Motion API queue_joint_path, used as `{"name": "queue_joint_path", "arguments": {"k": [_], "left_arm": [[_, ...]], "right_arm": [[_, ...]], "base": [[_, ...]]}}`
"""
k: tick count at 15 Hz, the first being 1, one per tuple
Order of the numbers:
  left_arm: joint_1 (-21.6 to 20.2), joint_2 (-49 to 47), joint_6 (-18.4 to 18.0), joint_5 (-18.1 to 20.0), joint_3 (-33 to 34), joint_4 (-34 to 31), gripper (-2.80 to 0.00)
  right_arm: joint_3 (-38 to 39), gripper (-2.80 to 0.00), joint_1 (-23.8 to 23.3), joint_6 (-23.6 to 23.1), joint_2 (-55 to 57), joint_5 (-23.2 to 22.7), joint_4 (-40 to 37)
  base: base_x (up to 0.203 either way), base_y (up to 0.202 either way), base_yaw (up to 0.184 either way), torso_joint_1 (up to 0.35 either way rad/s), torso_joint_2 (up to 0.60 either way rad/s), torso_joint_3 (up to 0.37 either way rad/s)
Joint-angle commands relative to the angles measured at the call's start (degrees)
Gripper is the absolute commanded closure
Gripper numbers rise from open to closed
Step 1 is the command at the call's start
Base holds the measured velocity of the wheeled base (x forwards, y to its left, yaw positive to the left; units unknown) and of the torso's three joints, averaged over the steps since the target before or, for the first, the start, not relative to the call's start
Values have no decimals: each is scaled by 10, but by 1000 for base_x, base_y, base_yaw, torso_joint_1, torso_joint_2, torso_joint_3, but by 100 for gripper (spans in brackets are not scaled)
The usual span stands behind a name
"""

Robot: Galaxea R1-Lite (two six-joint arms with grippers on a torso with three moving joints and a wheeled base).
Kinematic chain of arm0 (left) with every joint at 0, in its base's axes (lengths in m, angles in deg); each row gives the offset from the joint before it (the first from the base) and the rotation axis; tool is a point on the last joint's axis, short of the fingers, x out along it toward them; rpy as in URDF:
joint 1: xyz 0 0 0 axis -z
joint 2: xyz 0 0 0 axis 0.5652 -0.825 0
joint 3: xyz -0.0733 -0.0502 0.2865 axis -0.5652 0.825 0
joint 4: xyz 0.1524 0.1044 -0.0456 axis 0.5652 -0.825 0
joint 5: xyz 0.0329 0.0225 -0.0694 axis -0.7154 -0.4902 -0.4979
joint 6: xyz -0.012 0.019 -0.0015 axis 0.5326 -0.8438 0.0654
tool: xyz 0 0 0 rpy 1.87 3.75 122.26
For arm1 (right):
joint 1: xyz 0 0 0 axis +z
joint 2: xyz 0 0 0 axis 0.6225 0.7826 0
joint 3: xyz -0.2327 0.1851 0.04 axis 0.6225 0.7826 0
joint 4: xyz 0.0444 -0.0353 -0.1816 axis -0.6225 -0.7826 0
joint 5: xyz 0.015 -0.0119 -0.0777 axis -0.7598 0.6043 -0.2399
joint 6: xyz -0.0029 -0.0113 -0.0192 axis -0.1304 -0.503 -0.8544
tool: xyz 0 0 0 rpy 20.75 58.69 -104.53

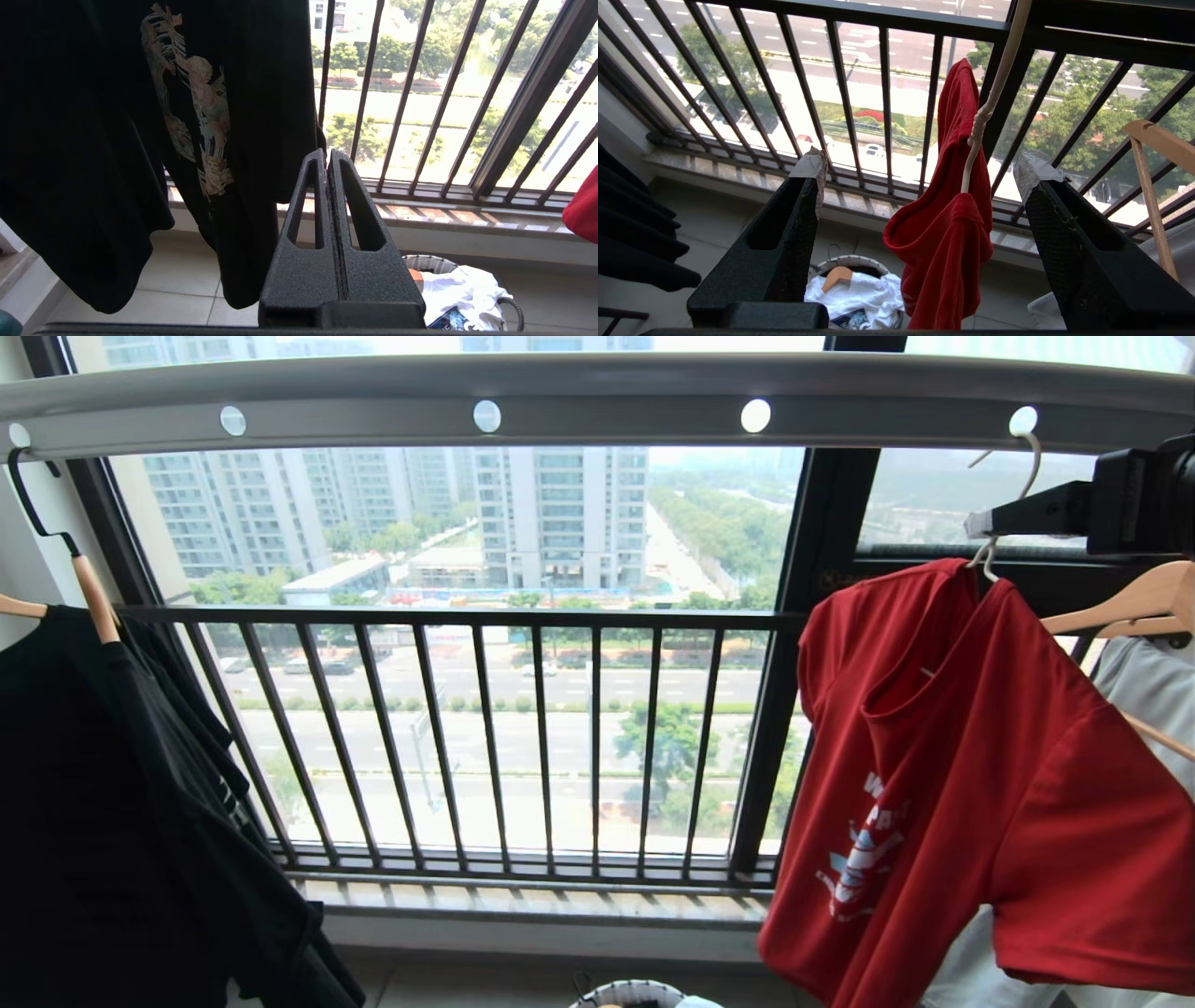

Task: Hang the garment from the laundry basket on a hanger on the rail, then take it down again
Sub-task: Take the clothes off the clothes rack

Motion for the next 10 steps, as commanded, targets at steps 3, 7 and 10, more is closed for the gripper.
{"name": "queue_joint_path", "arguments": {"k": [3, 7, 10], "left_arm": [[0, 0, 0, 0, 1, 0, 0], [0, 0, 0, 0, 1, 0, 0], [0, 0, 0, 0, 0, 0, 0]], "right_arm": [[-4, -280, -1, -1, 51, 16, 37], [-3, -280, -4, 1, 72, 17, 69], [4, -280, -17, 3, 81, 18, 101]], "base": [[0, 0, 0, 0, 0, 0], [0, 0, 0, 0, 0, 0], [0, 0, 0, 0, 0, 0]]}}
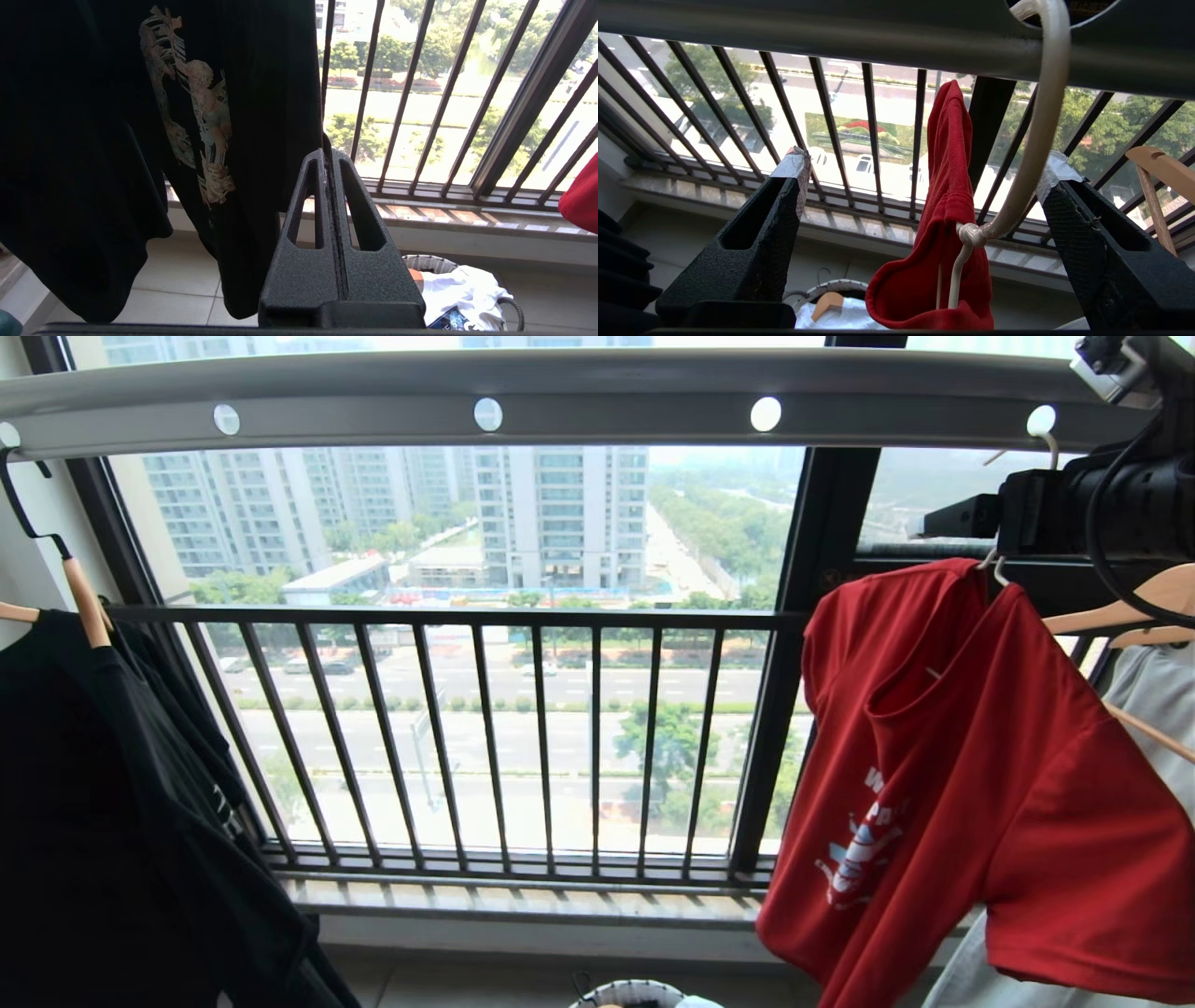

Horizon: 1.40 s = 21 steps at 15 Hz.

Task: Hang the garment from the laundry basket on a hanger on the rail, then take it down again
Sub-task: Take the clothes off the clothes rack

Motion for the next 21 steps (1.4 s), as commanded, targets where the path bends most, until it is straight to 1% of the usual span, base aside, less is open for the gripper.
{"name": "queue_joint_path", "arguments": {"k": [1, 5, 7, 10, 11, 21], "left_arm": [[0, 0, 0, 0, 0, 0, 0], [0, 0, 0, 0, 0, 0, 0], [0, 0, 0, 0, 0, 0, 0], [0, 0, 0, 0, 0, 0, 0], [0, 0, 0, 0, 0, 0, 0], [0, 0, 0, 0, 0, 0, 0]], "right_arm": [[8, -280, -10, 0, 7, 0, 16], [31, -280, -18, 2, 12, 0, 50], [42, -280, -20, 10, 15, 1, 75], [45, -280, -20, 11, 14, 1, 81], [45, 0, -20, 10, 14, 1, 88], [60, 0, -19, 10, 9, 2, 92]], "base": [[0, 0, 0, 0, 0, 0], [0, 0, 0, 0, 0, 0], [0, 0, 0, 0, 0, 0], [0, 0, 0, 0, 0, 0], [0, 0, 0, 0, 0, 0], [0, 0, 0, 0, 0, 0]]}}
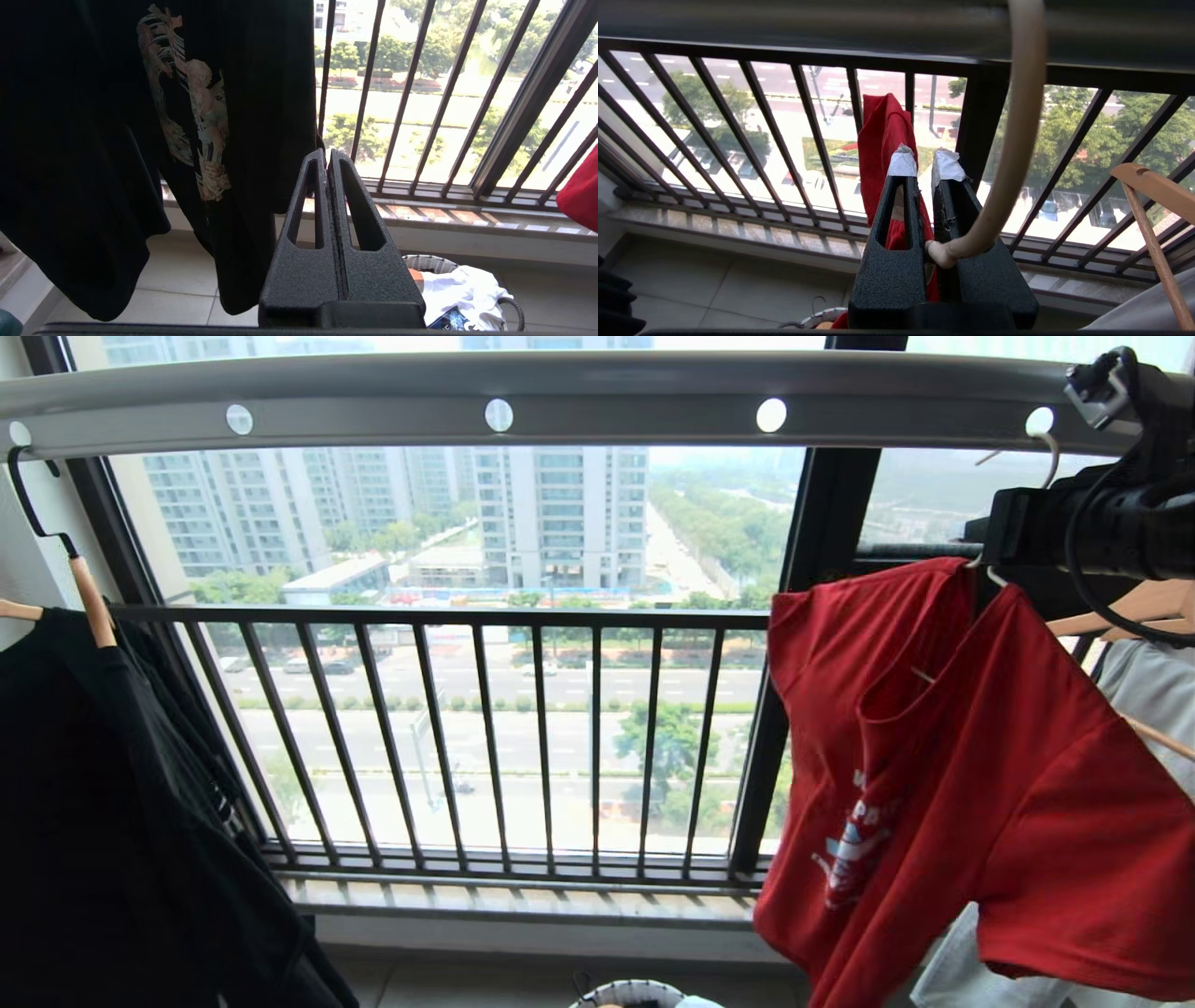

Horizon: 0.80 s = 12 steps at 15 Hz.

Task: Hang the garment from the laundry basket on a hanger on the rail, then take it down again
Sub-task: Take the clothes off the clothes rack

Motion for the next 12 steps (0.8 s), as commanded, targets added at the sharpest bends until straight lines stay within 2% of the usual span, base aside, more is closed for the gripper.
{"name": "queue_joint_path", "arguments": {"k": [1, 12], "left_arm": [[0, 0, 0, 0, 0, 0, 0], [0, 0, 0, 0, 0, 0, 0]], "right_arm": [[5, 0, 0, 1, -6, -1, -2], [7, 0, 1, 0, -27, 10, 1]], "base": [[0, 0, 0, 0, 0, 0], [0, 0, 0, 0, 0, 0]]}}
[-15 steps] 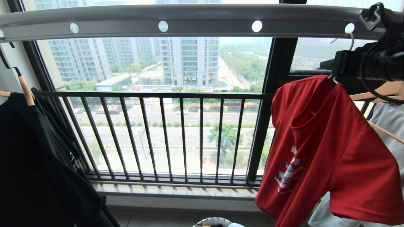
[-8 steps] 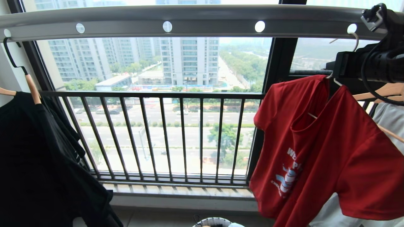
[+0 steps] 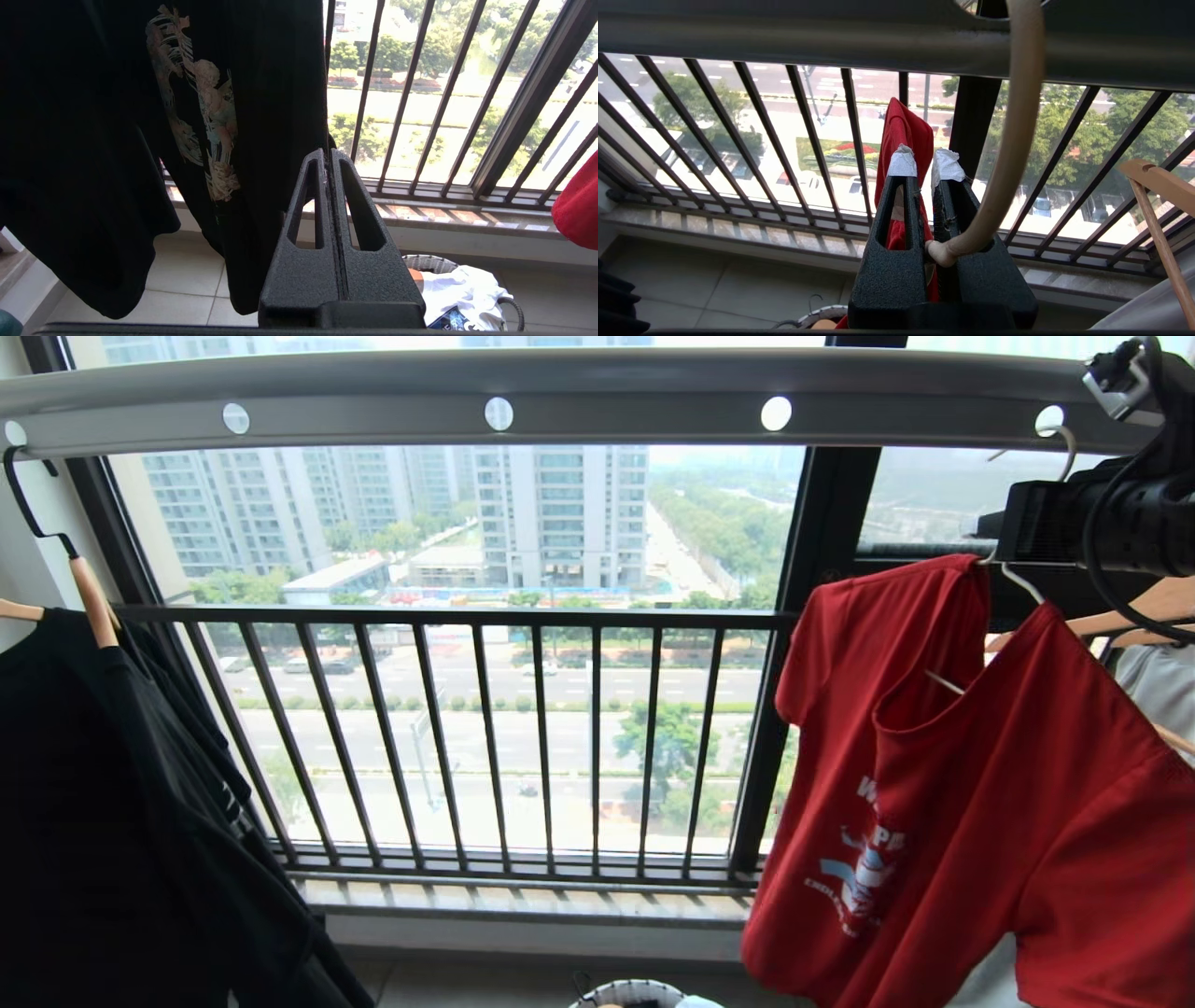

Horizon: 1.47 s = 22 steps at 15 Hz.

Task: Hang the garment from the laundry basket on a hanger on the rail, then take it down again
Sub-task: Take the clothes off the clothes rack

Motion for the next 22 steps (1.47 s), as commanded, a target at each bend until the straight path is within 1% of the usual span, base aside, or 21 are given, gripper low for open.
{"name": "queue_joint_path", "arguments": {"k": [1, 15, 22], "left_arm": [[0, 0, 1, 0, 0, 0, 0], [0, 0, 1, 0, 1, 0, 0], [0, 0, 1, 0, 0, 0, 0]], "right_arm": [[2, 0, 1, 0, -13, -1, 0], [25, 0, 5, -1, -57, -1, 0], [26, 0, 22, -2, -81, 3, -4]], "base": [[0, 0, 0, 0, 0, 0], [0, 0, 0, 0, 0, 0], [0, 0, 0, 0, 0, 0]]}}
